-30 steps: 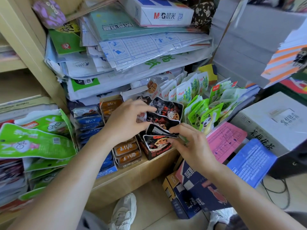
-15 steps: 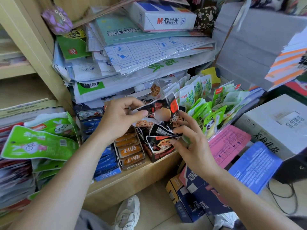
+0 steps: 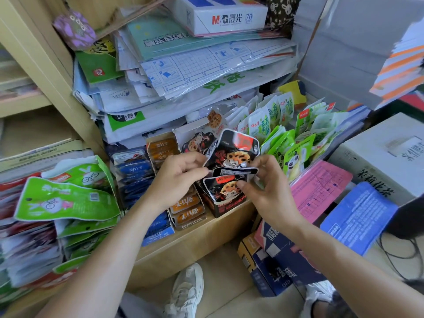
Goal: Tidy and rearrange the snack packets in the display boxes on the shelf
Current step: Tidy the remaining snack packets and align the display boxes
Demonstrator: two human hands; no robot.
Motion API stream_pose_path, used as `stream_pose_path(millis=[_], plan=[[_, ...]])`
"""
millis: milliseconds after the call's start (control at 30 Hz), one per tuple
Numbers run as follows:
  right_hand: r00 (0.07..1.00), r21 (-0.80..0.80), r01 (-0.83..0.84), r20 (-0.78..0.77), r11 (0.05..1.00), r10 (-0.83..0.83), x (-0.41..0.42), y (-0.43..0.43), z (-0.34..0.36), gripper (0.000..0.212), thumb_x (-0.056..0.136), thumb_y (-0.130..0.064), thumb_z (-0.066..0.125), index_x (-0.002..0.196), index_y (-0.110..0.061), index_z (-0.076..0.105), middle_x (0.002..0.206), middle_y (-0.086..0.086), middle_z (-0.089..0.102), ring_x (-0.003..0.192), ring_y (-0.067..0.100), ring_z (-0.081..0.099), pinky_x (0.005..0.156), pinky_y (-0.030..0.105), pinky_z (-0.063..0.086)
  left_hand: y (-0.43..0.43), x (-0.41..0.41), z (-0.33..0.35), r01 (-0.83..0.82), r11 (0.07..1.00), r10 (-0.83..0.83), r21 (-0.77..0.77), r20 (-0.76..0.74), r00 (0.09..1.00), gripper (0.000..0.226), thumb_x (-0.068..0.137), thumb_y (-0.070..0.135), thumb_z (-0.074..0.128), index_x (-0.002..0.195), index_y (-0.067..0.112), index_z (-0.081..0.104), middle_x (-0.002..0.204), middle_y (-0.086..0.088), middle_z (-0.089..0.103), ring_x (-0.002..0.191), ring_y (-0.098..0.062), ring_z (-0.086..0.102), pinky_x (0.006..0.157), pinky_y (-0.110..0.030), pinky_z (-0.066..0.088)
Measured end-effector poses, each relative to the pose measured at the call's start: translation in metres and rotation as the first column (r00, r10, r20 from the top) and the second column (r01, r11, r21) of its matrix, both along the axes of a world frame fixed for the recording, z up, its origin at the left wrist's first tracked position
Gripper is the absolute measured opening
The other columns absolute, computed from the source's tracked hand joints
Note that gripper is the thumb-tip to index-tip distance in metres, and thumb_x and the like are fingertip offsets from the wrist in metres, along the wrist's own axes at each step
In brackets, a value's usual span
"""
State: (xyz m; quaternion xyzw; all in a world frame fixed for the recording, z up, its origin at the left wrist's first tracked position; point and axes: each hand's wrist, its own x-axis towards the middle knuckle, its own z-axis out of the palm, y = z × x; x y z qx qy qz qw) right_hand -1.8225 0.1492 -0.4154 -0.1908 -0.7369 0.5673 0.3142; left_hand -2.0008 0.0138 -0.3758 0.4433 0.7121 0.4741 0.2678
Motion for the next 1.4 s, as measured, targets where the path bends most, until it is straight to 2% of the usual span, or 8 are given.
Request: stream_pose_path(millis=[100,200,267,367,833,1000,1167,1400], plan=[[1.000,-0.001,0.008,-0.011,1.000,-0.008,-0.002,0.000,-0.001,0.040,0.088,-0.004,0.072,0.112,-0.016,0.043,0.079,-0.001,0.060,0.074,0.023,0.058,0.070,0.041,0.050,-0.003,-0.007,0.000,0.052,0.985,-0.087,-0.166,-0.206,0.975,0.028,0.091,0.032,0.056,0.076,0.010,0.067,0.077,-0.017,0.063,0.085,-0.038,0.061,0.083,-0.032,0.046],[0.999,0.029,-0.033,0.011,0.999,0.032,-0.001,0.000,0.002,0.046,0.090,-0.001,0.069,0.128,-0.018,0.048,0.101,-0.014,0.069,0.095,0.011,0.066,0.080,0.024,0.053,-0.002,-0.008,0.003,0.083,0.973,-0.137,-0.218,-0.249,0.959,0.049,0.082,0.043,0.053,0.063,-0.001,0.047,0.075,-0.023,0.049,0.081,-0.035,0.054,0.068,-0.021,0.033],[0.998,0.084,-0.055,0.038,0.995,0.052,-0.001,0.000,0.005,0.042,0.092,0.000,0.066,0.127,-0.020,0.055,0.101,-0.026,0.066,0.097,0.003,0.063,0.079,0.017,0.052,0.001,-0.008,0.007,0.072,0.986,-0.112,-0.149,-0.284,0.952,0.033,0.078,0.052,0.054,0.089,0.025,0.070,0.087,0.006,0.065,0.094,-0.020,0.059,0.082,-0.024,0.039],[0.997,0.088,-0.071,0.042,0.994,0.067,-0.002,0.000,0.006,0.044,0.094,0.000,0.063,0.132,-0.019,0.056,0.112,-0.024,0.066,0.109,0.002,0.062,0.084,0.016,0.053,0.010,0.001,0.021,0.042,0.994,-0.023,0.102,-0.177,0.984,0.057,0.082,0.048,0.068,0.136,0.038,0.054,0.117,0.021,0.067,0.110,-0.001,0.062,0.093,-0.023,0.049],[0.997,0.153,-0.006,0.073,0.988,-0.005,0.001,0.005,0.000,0.037,0.090,-0.010,0.071,0.124,-0.022,0.061,0.112,-0.017,0.067,0.098,0.004,0.064,0.076,0.018,0.053,0.017,0.011,0.000,-0.092,0.996,0.093,-0.008,0.055,0.994,0.012,0.084,0.028,0.072,0.080,0.019,0.065,0.087,-0.010,0.072,0.086,-0.028,0.072,0.085,-0.057,0.056],[0.985,0.252,0.043,0.149,0.967,-0.083,0.005,0.007,0.003,0.033,0.086,-0.018,0.077,0.116,-0.026,0.063,0.094,-0.022,0.064,0.087,-0.004,0.062,0.071,0.009,0.047,0.004,0.025,-0.008,-0.011,1.000,0.003,-0.029,-0.247,0.969,0.026,0.098,0.036,0.061,0.079,0.018,0.063,0.058,0.007,0.052,0.053,-0.012,0.047,0.057,-0.036,0.038],[0.960,0.438,0.005,0.250,0.899,-0.127,0.011,0.028,0.029,0.036,0.083,-0.016,0.079,0.117,-0.025,0.070,0.094,-0.014,0.064,0.081,0.004,0.061,0.071,0.014,0.050,-0.003,0.035,-0.026,-0.015,0.996,0.065,0.089,-0.599,0.798,0.046,0.090,0.033,0.072,0.134,0.037,0.060,0.118,0.017,0.070,0.090,0.005,0.067,0.083,-0.023,0.058],[0.896,0.672,-0.090,0.377,0.735,-0.235,-0.023,0.061,0.071,0.040,0.081,-0.028,0.081,0.117,-0.014,0.071,0.098,-0.005,0.069,0.084,0.013,0.058,0.078,0.023,0.042,-0.006,0.046,-0.056,0.000,0.928,0.247,0.373,-0.617,0.747,0.015,0.092,0.018,0.075,0.106,0.017,0.076,0.108,0.005,0.074,0.103,-0.006,0.068,0.083,-0.030,0.058]])
